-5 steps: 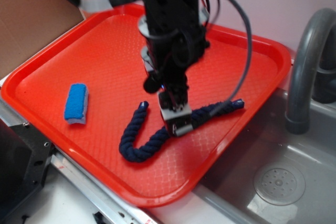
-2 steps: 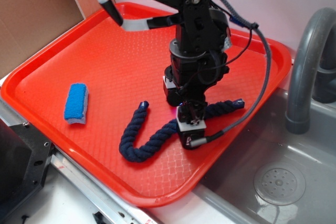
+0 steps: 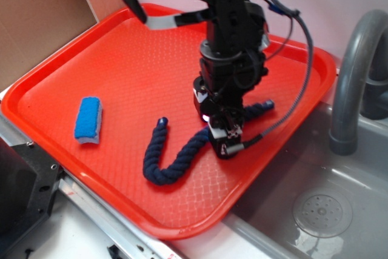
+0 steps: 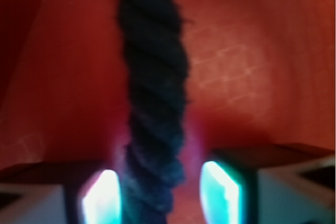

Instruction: Grab the blue rope.

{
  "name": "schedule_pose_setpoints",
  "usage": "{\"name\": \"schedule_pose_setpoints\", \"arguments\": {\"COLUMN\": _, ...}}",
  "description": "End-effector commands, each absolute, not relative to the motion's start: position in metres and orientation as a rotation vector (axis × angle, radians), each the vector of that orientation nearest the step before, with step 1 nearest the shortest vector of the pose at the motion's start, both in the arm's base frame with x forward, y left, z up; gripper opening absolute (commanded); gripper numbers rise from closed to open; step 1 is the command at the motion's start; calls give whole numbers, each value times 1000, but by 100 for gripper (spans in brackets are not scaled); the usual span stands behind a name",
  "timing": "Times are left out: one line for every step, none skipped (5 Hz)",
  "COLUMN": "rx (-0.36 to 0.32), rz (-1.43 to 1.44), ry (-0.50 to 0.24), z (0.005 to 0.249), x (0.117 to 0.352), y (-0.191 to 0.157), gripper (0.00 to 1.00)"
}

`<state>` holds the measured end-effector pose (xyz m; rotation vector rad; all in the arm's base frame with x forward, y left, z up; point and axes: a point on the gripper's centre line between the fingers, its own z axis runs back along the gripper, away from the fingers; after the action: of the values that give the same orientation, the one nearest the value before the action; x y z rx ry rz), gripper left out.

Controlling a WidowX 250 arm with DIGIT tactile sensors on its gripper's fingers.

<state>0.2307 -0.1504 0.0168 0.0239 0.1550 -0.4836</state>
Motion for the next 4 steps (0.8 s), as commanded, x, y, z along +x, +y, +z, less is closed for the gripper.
{"name": "schedule_pose_setpoints", "arguments": {"rx": 55, "rz": -424, "ry": 85, "z": 29, "x": 223, "y": -142, "gripper": 0}}
{"name": "schedule_pose_setpoints", "arguments": {"rx": 68, "rz": -297, "ry": 37, "z": 74, "x": 224, "y": -116, "gripper": 0}}
{"name": "schedule_pose_setpoints", "arguments": {"rx": 69, "rz": -187, "ry": -11, "z": 117, "x": 221, "y": -90, "gripper": 0}}
{"name": "schedule_pose_setpoints", "arguments": {"rx": 95, "rz": -73, "ry": -89, "z": 165, "x": 212, "y": -59, "gripper": 0}}
